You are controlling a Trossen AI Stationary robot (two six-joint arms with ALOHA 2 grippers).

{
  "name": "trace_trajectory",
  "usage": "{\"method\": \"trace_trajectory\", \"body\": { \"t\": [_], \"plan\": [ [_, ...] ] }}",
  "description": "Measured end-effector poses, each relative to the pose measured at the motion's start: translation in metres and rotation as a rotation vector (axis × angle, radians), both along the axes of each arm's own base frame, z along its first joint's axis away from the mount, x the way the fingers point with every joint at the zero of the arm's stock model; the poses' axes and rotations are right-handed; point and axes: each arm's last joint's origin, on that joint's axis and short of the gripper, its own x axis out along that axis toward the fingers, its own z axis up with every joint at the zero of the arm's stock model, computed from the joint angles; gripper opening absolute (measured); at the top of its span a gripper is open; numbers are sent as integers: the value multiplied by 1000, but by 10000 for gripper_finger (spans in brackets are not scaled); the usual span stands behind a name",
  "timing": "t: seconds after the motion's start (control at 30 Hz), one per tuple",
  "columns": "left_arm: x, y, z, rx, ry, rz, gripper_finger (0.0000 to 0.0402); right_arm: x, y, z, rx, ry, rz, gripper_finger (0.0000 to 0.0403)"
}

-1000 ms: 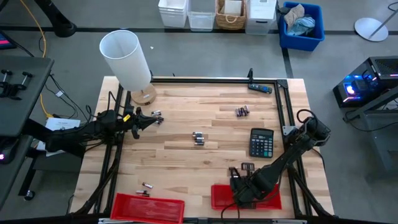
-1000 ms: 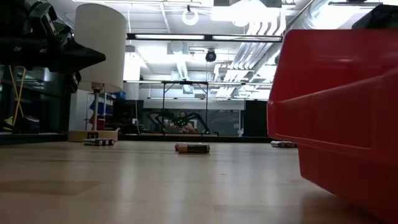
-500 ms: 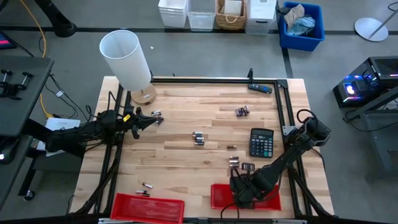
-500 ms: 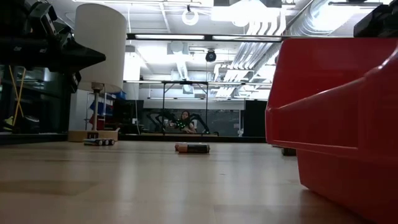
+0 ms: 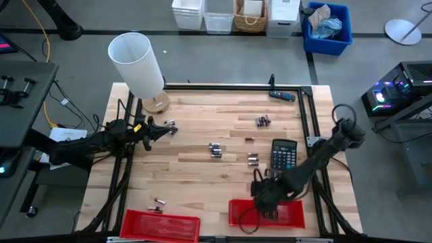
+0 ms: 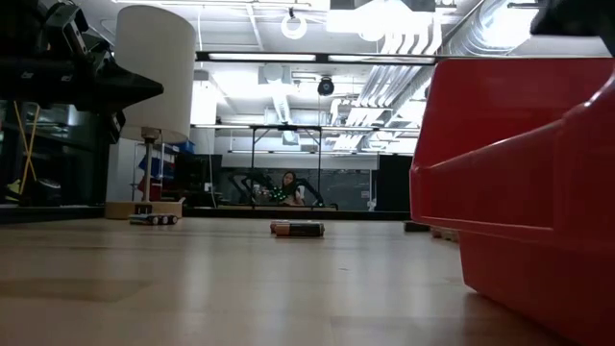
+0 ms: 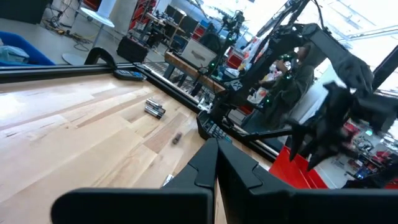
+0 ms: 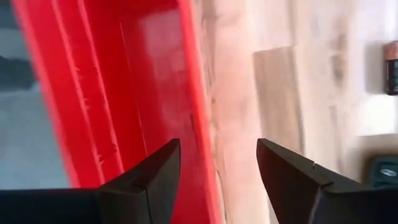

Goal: Sort batteries
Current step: Put the silver battery into the red left bin

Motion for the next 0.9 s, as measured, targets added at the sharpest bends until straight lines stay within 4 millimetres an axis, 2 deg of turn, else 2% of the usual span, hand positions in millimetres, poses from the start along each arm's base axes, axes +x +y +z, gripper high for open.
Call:
{"method": "trace_trajectory", "body": {
  "t": [0.13, 0.23, 0.3, 0.4, 0.53, 0.67, 0.8, 0.9],
  "plan": [
    [0, 0, 0, 0, 0, 0, 0, -12, -22, 31, 23, -66, -38, 206],
    [0, 0, 0, 0, 0, 0, 0, -15, -46, 46, -28, -109, -142, 206],
    [0, 0, 0, 0, 0, 0, 0, -12, -68, 50, -102, -121, -287, 206],
    [0, 0, 0, 0, 0, 0, 0, 1, -115, 48, -171, -91, -518, 206],
    [0, 0, 0, 0, 1, 0, 0, 22, -190, 33, -132, -48, -699, 206],
    [0, 0, 0, 0, 0, 0, 0, 36, -261, 10, -132, -39, -668, 206],
    [0, 0, 0, 0, 0, 0, 0, 42, -318, -16, -121, -25, -584, 206],
    [0, 0, 0, 0, 0, 1, 0, 38, -356, -36, -74, -3, -687, 206]
  ]
}}
